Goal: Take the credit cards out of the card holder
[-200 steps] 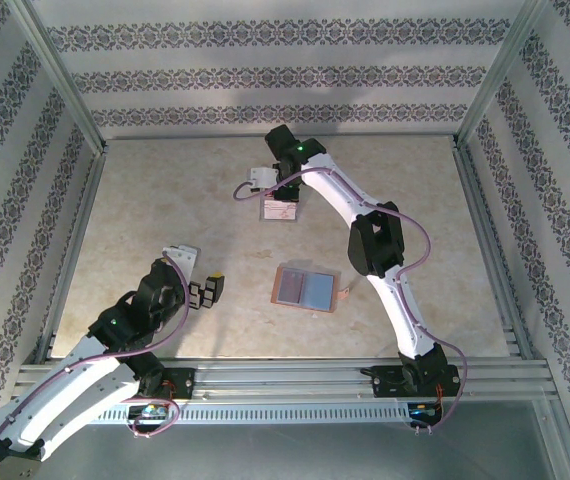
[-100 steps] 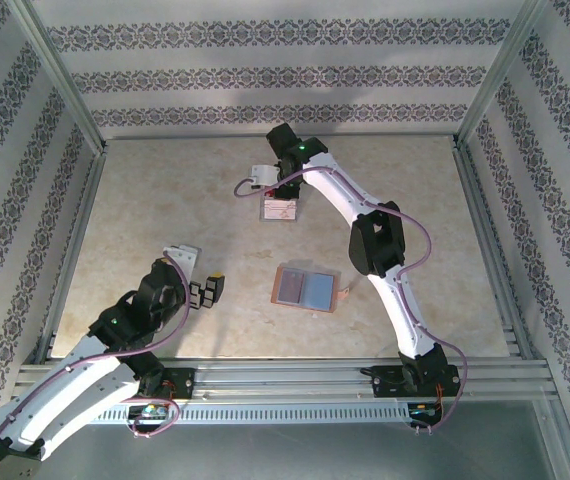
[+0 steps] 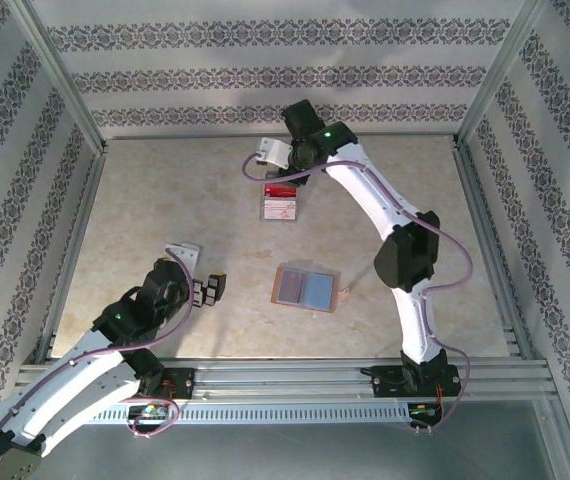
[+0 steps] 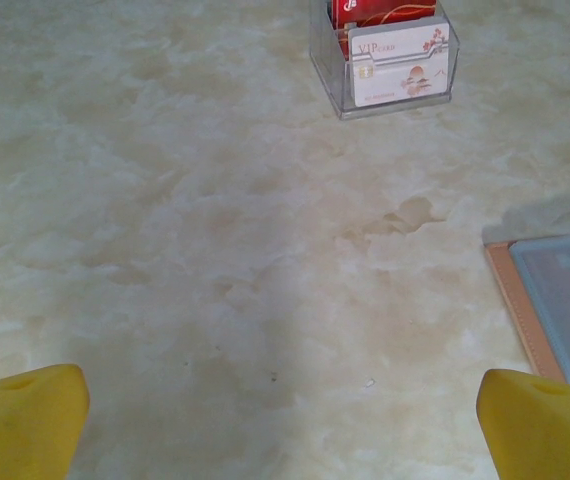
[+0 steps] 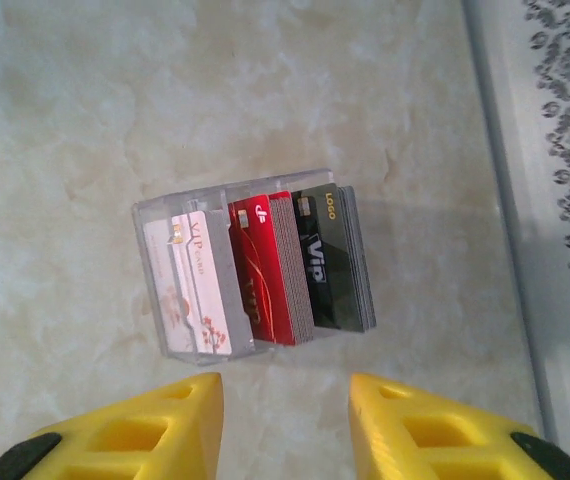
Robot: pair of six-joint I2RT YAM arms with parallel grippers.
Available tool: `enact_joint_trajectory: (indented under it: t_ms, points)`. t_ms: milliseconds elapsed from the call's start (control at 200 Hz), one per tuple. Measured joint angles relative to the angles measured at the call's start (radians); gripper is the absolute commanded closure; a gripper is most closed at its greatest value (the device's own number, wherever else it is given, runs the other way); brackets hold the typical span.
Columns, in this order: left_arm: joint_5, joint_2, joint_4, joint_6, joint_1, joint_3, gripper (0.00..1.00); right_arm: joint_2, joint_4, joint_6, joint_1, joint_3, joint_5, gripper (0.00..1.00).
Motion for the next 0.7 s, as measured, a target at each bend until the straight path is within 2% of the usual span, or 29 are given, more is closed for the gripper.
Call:
enact_joint_trajectory:
  t_ms: [180, 410, 555, 700]
  points:
    - [0.016, 0.027, -0.001, -0.033, 0.0, 0.026, 0.0, -0.185, 0.047, 0.171, 0.0, -0.193, -0.002, 0.54]
    - [0.084, 0.13, -0.002, -0.095, 0.002, 0.085, 0.04, -0.555, 0.238, 0.441, -0.002, -0.651, 0.006, 0.34]
    - [0.141, 0.213, 0.0, -0.148, 0.002, 0.117, 0.11, -0.801, 0.364, 0.619, -0.033, -0.912, -0.001, 0.26]
    - [0.214, 0.272, 0.013, -0.201, 0.002, 0.119, 0.22, -0.98, 0.432, 0.774, -0.092, -1.111, -0.024, 0.18]
